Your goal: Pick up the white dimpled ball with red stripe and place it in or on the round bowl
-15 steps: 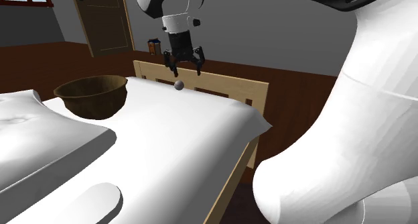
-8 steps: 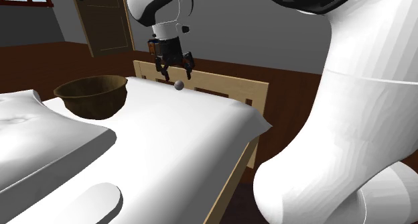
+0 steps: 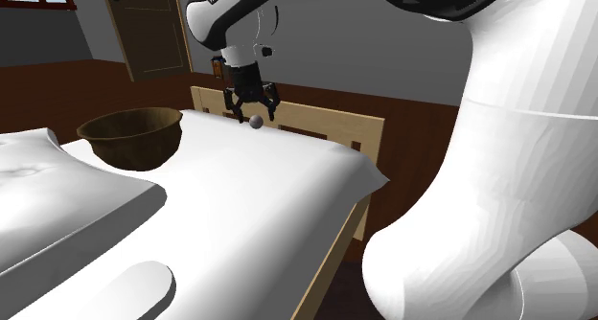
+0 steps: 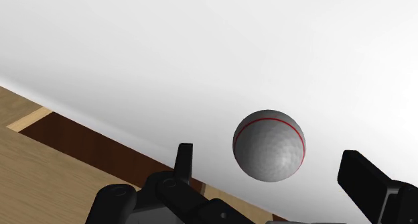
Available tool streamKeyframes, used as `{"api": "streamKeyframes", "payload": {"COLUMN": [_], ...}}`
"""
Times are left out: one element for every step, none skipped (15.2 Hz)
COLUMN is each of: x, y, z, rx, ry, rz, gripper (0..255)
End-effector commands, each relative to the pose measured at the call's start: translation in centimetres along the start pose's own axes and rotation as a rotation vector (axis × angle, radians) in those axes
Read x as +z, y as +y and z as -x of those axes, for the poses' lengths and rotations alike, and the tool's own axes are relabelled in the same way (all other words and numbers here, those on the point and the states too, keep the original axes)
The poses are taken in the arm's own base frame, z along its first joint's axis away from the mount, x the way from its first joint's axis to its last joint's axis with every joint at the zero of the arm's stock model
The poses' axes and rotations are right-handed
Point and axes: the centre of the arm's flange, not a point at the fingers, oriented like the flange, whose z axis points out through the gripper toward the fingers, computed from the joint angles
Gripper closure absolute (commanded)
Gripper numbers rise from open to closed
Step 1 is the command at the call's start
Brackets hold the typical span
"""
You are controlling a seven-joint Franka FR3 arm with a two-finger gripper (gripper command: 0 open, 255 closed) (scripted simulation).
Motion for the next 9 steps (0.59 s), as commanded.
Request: {"api": "streamKeyframes", "payload": {"x": [0.02, 0.02, 0.02, 0.02, 0.02, 0.02, 0.02, 0.02, 0.02], "y": [-0.01, -0.01, -0.01, -0.01, -0.01, -0.01, -0.01, -0.01, -0.01], "z": [0.00, 0.00, 0.00, 0.00, 0.00, 0.00, 0.00, 0.00, 0.00], "rx": [0.000, 0.000, 0.000, 0.000, 0.000, 0.000, 0.000, 0.000, 0.000], "ry": [0.000, 0.000, 0.000, 0.000, 0.000, 0.000, 0.000, 0.000, 0.000], "rz": [0.000, 0.000, 0.000, 0.000, 0.000, 0.000, 0.000, 0.000, 0.000], "gripper": [0, 0, 0, 255, 255, 255, 255, 255, 255]}}
